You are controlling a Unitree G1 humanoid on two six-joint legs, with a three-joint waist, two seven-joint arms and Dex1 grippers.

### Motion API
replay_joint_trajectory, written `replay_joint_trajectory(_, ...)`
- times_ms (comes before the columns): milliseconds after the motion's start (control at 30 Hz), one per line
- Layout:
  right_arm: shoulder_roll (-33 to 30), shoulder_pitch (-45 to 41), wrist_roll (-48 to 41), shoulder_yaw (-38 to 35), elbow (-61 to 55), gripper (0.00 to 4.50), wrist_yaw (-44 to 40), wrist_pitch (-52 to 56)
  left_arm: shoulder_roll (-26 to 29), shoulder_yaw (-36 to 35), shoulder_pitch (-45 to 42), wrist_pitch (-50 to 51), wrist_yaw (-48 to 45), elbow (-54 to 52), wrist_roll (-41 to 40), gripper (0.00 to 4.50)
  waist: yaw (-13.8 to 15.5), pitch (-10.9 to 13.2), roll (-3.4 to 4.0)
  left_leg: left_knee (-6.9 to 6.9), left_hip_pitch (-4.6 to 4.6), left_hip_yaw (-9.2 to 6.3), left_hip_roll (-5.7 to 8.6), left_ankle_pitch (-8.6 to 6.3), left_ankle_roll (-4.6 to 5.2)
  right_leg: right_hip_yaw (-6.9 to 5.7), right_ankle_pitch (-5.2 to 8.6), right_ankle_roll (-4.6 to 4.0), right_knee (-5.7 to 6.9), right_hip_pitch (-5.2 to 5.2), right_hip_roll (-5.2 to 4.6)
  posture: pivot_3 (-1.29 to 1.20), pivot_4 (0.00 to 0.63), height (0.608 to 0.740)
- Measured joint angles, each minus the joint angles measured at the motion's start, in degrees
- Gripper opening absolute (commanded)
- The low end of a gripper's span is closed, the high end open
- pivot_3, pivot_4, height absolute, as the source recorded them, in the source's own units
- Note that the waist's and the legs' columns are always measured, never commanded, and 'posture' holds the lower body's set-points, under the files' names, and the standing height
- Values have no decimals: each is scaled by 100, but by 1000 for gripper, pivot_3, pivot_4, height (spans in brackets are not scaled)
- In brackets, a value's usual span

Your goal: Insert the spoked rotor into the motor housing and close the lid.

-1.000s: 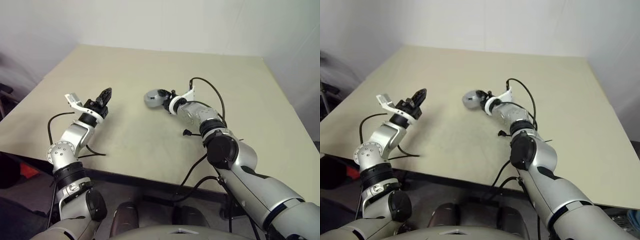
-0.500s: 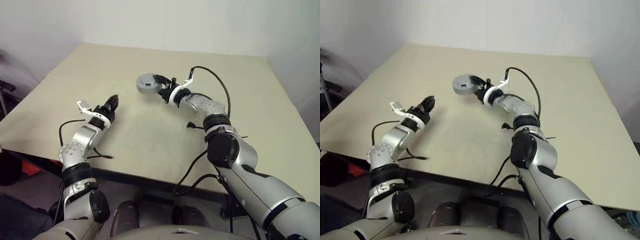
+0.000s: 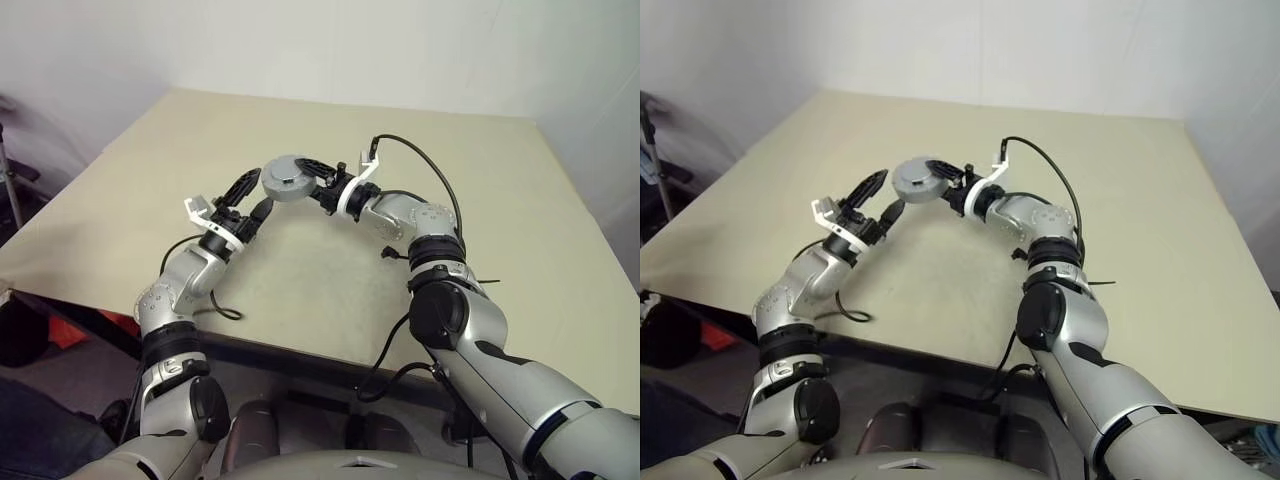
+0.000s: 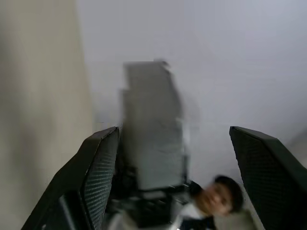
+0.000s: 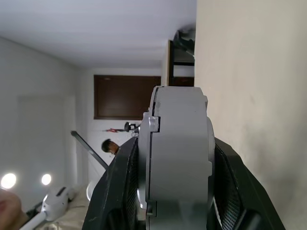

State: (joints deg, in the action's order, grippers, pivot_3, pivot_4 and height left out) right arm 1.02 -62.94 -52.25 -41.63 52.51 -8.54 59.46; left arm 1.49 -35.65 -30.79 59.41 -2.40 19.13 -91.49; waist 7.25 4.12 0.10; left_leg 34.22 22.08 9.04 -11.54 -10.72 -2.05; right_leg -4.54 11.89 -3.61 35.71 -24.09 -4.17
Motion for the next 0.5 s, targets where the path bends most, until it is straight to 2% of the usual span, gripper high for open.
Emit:
replay_joint_trajectory(233,23,142,-5,115,-329,2111,14,154,115,132,-71,-86,-10,219,-81,3916,-3,0,0,-2,2,-5,2,0,0,-1,-11,20,-3,0,0,0,0,740)
replay_joint_trajectory(500,53,222,-16,155,-723,2111,40,173,255,229,-677,-333,-459,999,391,3916,-3,0,0,-1,2,-10,7,2,-3,2,-16,30,-3,2,0,0,0,740)
